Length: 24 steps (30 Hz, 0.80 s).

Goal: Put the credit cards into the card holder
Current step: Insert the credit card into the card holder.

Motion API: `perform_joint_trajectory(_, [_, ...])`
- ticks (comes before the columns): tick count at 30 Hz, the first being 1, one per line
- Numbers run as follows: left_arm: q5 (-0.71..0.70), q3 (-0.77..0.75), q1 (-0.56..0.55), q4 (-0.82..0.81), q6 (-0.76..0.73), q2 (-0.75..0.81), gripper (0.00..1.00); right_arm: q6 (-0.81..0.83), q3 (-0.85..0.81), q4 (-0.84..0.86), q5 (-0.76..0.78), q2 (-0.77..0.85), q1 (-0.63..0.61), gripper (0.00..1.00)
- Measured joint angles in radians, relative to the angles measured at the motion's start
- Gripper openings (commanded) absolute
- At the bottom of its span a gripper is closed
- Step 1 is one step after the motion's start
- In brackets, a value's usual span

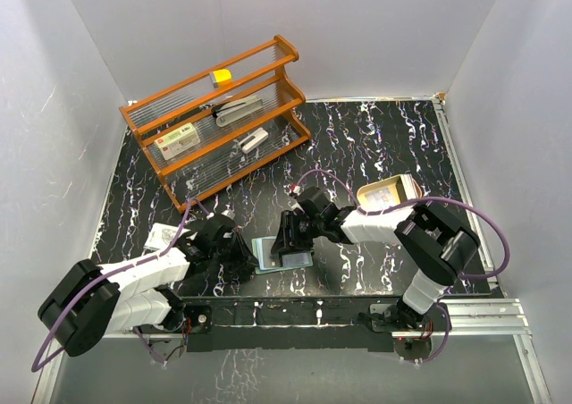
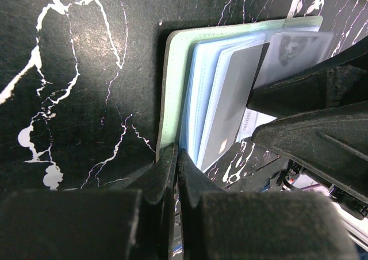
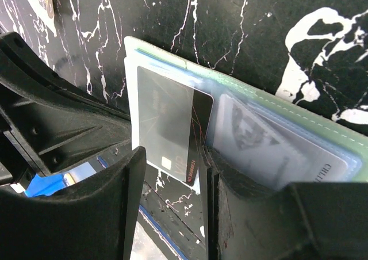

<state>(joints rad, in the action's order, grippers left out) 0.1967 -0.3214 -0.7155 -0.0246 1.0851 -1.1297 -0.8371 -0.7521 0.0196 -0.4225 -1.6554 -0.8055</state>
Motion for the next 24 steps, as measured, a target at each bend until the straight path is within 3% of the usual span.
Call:
perform_joint_trajectory(16, [0.000, -0.001, 0.000, 0.003, -0.004, 0.000, 0.01, 0.105, -0.050, -0.041, 0.003, -0.021, -0.019, 0.38])
perform_joint_trajectory(24, [-0.008, -0.001, -0.002, 0.037, -0.006, 0.035, 0.27, 0.230, -0.138, -0.185, 0.078, -0.019, -0.021, 0.40])
